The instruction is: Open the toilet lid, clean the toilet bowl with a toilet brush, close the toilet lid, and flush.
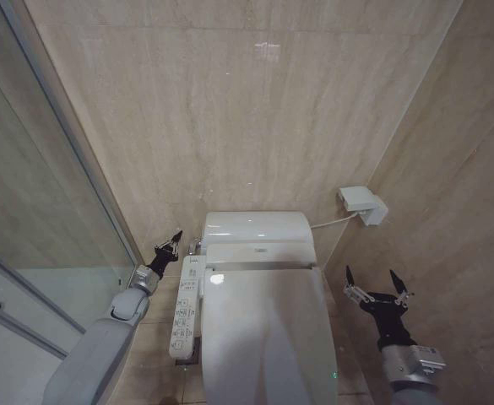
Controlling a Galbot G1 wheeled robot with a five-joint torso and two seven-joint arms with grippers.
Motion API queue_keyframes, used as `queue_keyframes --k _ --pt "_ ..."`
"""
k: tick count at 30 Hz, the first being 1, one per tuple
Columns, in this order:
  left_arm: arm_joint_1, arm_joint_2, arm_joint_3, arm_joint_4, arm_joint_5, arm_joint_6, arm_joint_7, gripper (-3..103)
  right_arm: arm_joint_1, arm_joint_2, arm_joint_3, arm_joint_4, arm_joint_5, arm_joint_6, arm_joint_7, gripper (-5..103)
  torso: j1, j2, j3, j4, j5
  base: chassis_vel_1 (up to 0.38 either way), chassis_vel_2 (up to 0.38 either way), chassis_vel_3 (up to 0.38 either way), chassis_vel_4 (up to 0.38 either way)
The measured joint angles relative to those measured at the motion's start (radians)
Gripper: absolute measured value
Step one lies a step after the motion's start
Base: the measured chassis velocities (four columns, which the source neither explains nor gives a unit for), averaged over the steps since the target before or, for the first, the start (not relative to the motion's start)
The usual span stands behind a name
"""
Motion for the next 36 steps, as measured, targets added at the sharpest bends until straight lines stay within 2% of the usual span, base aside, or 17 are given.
queue_keyframes --k 11,14,24,36 --pt "-0.010 0.007 0.029 0.026 0.021 -0.022 0.012 0 0.000 0.000 0.000 0.000 0.000 0.000 0.000 100 0.000 0.000 0.000 -0.0002 0.0000 -0.009 0.014 0.020 -0.010" --pt "-0.006 0.019 0.053 0.041 0.038 -0.038 0.033 0 0.000 0.000 0.000 0.000 0.000 0.000 0.000 100 0.000 0.000 0.000 0.0002 0.0000 0.000 0.000 0.000 0.000" --pt "0.025 0.007 0.052 0.052 0.070 -0.055 0.043 0 0.000 0.000 0.000 0.000 0.000 0.000 0.000 100 0.000 0.000 0.000 0.0008 0.0002 0.000 0.000 0.000 0.000" --pt "0.019 -0.001 0.050 0.066 0.084 -0.062 0.054 0 0.000 0.000 0.000 0.000 0.000 0.000 0.000 100 0.000 0.000 0.000 0.0002 0.0003 0.000 0.000 0.000 0.000"
